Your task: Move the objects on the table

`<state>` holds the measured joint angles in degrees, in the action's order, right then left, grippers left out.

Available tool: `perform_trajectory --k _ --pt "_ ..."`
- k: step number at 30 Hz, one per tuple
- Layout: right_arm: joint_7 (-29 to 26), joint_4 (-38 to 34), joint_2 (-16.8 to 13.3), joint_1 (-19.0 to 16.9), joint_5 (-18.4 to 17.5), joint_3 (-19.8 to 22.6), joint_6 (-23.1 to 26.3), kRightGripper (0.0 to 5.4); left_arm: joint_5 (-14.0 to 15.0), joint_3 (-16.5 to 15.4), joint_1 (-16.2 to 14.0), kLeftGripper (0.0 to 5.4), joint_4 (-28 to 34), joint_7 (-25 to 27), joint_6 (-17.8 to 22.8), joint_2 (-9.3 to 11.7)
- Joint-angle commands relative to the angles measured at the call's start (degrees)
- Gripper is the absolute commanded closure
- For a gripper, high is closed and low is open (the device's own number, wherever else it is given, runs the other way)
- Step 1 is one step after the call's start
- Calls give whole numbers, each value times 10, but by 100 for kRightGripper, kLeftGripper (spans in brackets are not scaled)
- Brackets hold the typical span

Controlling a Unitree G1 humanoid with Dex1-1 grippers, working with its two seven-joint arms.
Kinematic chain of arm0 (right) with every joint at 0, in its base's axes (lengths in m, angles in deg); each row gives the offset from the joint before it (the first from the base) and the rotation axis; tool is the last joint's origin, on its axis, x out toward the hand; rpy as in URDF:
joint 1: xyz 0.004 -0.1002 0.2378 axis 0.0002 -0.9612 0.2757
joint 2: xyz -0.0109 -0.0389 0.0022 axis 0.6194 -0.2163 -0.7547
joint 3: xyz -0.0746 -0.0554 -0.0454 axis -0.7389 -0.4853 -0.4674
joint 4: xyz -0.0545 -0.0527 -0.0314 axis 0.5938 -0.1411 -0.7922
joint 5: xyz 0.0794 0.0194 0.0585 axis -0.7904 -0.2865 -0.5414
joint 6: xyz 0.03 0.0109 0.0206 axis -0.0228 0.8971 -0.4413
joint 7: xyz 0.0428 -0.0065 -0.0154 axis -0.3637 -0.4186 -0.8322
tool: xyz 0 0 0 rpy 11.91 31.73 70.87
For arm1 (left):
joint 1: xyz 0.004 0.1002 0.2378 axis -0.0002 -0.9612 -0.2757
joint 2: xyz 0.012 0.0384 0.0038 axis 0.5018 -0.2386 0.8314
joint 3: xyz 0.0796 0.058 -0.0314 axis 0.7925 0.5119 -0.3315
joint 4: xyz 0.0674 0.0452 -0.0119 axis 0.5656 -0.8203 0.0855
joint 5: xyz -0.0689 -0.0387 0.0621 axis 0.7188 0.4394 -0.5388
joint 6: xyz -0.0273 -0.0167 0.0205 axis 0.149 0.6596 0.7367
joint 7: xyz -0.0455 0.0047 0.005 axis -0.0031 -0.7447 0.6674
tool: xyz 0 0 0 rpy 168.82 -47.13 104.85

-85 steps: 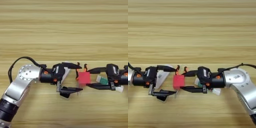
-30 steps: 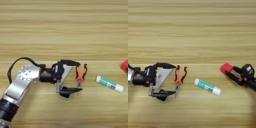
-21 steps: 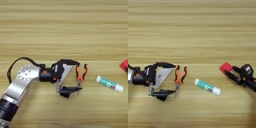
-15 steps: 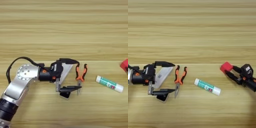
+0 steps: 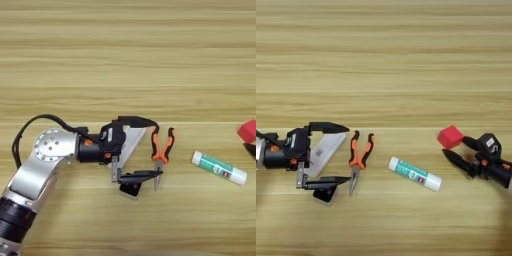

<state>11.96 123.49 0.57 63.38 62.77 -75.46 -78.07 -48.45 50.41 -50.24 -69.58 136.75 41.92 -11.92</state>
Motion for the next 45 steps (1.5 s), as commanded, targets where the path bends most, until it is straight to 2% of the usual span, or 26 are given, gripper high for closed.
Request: perform_trajectory --k 1,13,23,34,37,45 --pt "-3 -13 -1 -2 -4 5 10 130 -2 -5 -2 0 -4 -3 -5 0" --pt "-6 -66 0 -6 -26 19 34 1 -4 -8 -4 0 -8 -7 -9 -1" --pt "-2 -111 2 -10 -42 30 48 1 -4 -6 -4 0 -13 -12 -12 -4" --pt "25 -234 14 -20 -76 39 80 1 -19 -13 -3 0 -30 -41 -20 -10" --pt "38 -281 21 -19 -99 50 100 1 -18 -22 -9 0 -32 -57 -19 -16" --pt "69 -372 34 -24 -110 47 124 1 -38 -43 -35 0 -25 -109 -12 -14"
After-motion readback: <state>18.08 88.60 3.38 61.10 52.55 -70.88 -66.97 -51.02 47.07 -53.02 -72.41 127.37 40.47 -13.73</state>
